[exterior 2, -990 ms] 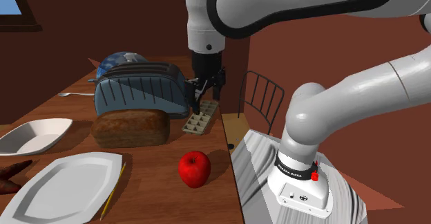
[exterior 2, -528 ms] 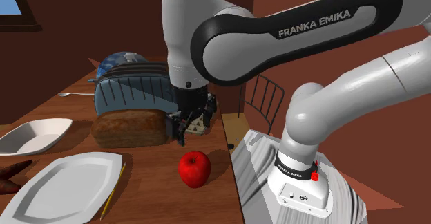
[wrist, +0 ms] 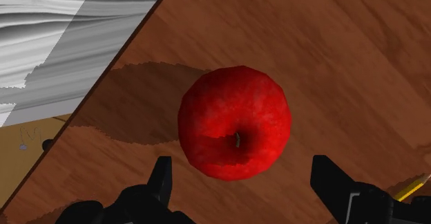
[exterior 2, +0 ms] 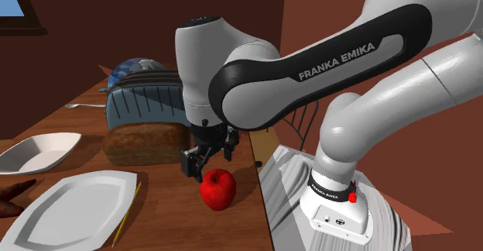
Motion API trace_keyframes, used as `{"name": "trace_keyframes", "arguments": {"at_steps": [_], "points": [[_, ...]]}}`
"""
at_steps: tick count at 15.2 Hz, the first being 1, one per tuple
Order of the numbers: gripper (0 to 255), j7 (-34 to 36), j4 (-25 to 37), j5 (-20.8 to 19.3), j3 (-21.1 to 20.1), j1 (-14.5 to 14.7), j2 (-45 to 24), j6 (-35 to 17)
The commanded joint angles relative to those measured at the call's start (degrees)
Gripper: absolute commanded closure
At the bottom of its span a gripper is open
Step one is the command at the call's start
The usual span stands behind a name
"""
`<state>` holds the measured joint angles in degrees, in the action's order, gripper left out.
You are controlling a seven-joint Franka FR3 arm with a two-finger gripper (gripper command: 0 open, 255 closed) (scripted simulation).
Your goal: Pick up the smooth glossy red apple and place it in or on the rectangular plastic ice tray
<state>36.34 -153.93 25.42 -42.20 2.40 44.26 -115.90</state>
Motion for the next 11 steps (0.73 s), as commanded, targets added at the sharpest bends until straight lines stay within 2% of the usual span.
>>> {"name": "trace_keyframes", "arguments": {"at_steps": [1,8,9,11], "points": [[0,-0.02,-1.08,0.5,-0.7,0.05,-0.52,-1.61],[0,-0.02,-1.07,0.5,-0.69,0.05,-0.52,-1.6],[255,-0.02,-1.07,0.5,-0.69,0.05,-0.52,-1.6],[255,-0.02,-1.07,0.5,-0.69,0.05,-0.52,-1.6]]}}
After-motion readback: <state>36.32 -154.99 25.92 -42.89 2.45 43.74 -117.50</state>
